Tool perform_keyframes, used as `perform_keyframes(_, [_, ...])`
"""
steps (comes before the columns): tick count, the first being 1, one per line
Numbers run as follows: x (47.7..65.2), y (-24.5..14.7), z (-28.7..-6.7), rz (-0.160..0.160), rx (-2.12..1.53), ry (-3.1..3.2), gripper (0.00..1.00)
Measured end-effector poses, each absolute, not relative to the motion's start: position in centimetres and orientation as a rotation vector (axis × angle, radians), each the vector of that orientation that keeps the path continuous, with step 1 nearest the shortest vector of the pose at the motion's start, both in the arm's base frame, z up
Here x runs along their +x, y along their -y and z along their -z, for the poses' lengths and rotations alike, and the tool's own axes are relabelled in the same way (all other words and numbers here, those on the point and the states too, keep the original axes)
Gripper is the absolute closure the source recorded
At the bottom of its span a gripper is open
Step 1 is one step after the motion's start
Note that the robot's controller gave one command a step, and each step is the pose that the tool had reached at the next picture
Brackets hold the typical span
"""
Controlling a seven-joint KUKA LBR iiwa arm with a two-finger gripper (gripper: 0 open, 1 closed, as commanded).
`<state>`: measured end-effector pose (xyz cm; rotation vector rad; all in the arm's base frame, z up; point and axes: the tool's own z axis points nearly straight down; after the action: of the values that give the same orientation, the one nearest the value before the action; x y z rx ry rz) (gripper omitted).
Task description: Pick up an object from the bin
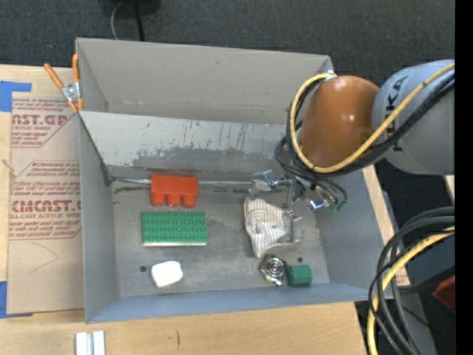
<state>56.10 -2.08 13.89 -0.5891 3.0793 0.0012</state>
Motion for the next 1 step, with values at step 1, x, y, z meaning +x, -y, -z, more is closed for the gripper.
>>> perform_keyframes(1, [55.41,2.91,-12.53,0.000,-0.955,-2.978,0.00])
